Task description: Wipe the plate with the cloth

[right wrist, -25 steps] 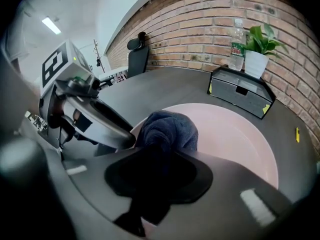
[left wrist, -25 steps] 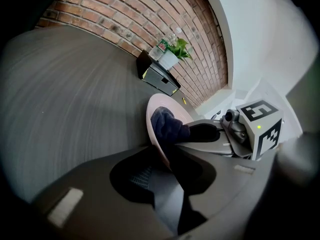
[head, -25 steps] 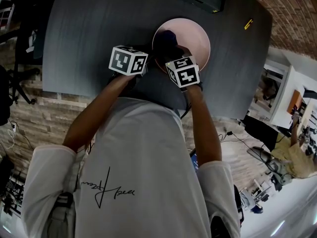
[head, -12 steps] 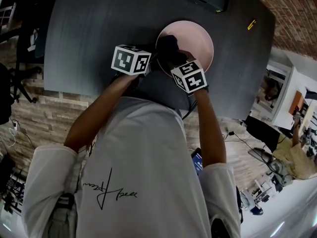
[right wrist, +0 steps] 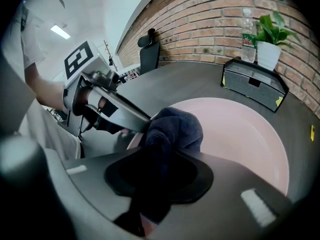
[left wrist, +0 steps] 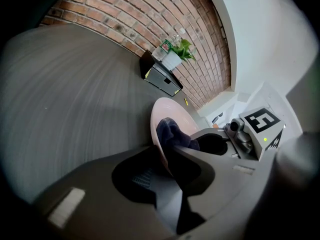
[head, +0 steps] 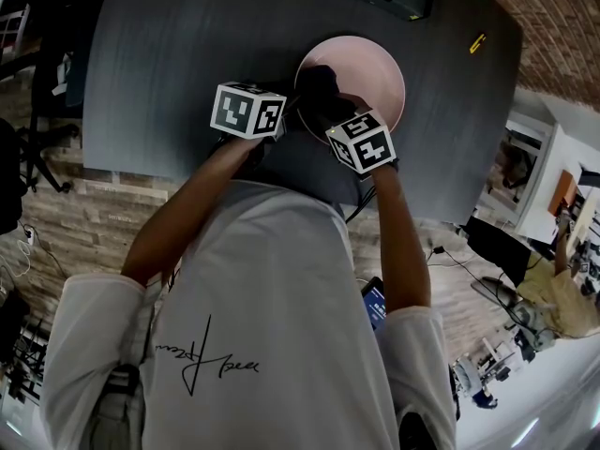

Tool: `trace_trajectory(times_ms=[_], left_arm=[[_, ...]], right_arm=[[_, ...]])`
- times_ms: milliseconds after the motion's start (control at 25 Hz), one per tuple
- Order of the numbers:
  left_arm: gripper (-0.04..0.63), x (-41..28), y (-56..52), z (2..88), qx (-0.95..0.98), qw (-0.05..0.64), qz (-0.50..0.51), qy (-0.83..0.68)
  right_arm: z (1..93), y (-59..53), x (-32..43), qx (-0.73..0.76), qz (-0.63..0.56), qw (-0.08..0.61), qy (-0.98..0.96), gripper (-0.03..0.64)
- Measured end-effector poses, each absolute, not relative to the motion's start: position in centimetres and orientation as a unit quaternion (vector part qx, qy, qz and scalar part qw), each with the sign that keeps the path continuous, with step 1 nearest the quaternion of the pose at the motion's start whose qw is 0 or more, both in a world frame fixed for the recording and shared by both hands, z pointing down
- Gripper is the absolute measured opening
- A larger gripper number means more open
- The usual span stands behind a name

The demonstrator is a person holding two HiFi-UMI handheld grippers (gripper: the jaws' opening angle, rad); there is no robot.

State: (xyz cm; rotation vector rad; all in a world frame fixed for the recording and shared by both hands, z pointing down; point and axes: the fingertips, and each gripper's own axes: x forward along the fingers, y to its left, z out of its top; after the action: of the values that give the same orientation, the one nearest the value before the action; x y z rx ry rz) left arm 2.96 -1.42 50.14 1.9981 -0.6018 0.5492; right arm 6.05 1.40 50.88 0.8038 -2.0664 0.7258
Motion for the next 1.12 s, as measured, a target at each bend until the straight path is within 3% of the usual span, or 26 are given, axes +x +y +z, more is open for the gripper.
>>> trace_trajectory(times_ms=[1120], left_arm=[[0.081,3.2,-1.2,50.2,0.810,0.488,0.217,-0.243]], right_arm=[[51.2,6.8,9.7,0.254,0.332,0.446,-0.792,0.115]])
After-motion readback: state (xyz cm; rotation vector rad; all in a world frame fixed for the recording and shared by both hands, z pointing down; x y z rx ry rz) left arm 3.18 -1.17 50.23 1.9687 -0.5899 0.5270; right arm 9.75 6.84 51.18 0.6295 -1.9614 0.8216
